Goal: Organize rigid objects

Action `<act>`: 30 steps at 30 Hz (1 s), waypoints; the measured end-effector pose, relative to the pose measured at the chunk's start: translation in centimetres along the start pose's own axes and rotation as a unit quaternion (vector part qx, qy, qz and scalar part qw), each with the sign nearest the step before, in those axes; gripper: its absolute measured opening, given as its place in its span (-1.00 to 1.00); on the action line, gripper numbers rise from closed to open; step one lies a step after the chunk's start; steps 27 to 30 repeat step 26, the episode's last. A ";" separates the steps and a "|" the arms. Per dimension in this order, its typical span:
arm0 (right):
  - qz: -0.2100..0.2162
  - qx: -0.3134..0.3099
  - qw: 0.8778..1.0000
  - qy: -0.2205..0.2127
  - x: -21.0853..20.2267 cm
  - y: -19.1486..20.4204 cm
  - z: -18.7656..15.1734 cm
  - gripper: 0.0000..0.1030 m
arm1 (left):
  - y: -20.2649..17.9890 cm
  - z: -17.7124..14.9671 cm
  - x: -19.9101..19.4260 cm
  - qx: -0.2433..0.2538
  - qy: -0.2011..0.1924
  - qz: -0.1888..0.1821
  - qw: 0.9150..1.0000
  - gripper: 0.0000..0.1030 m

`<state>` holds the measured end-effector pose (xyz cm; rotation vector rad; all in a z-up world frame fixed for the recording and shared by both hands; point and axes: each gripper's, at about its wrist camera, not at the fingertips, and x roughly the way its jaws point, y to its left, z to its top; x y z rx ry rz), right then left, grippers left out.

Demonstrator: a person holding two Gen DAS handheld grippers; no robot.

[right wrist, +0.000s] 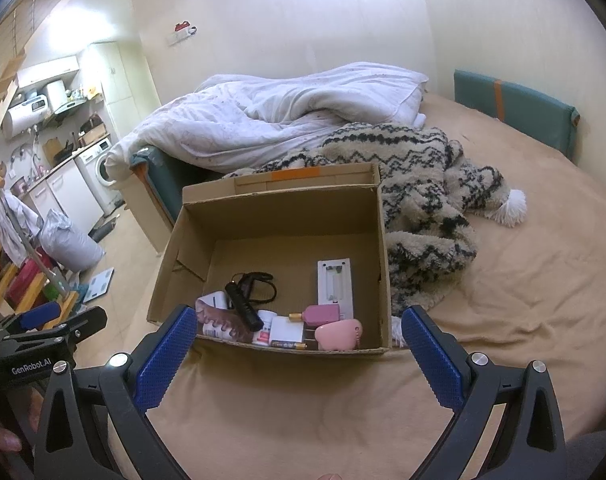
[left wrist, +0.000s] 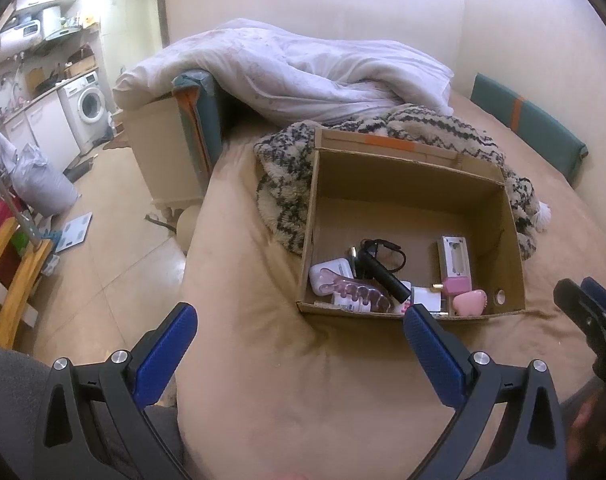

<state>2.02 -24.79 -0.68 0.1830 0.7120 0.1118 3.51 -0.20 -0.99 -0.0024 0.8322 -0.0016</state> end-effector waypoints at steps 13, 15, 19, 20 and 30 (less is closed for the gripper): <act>0.000 0.001 1.000 -0.001 0.0 0.1 0.0 1.00 | 0.1 0.0 0.0 0.000 0.001 0.000 1.000 1.00; 0.001 0.001 1.000 0.000 0.0 0.1 0.0 1.00 | 0.0 0.0 0.0 0.000 0.001 0.000 1.000 1.00; 0.001 0.001 1.000 -0.001 0.0 0.0 0.0 1.00 | 0.0 0.0 0.1 0.000 0.002 0.000 1.000 1.00; 0.001 0.001 1.000 -0.001 0.0 0.0 0.0 1.00 | 0.1 0.0 0.1 0.000 0.002 0.000 1.000 1.00; 0.001 0.000 1.000 0.000 0.0 0.1 0.0 1.00 | 0.0 -0.1 0.1 0.002 0.004 -0.004 1.000 1.00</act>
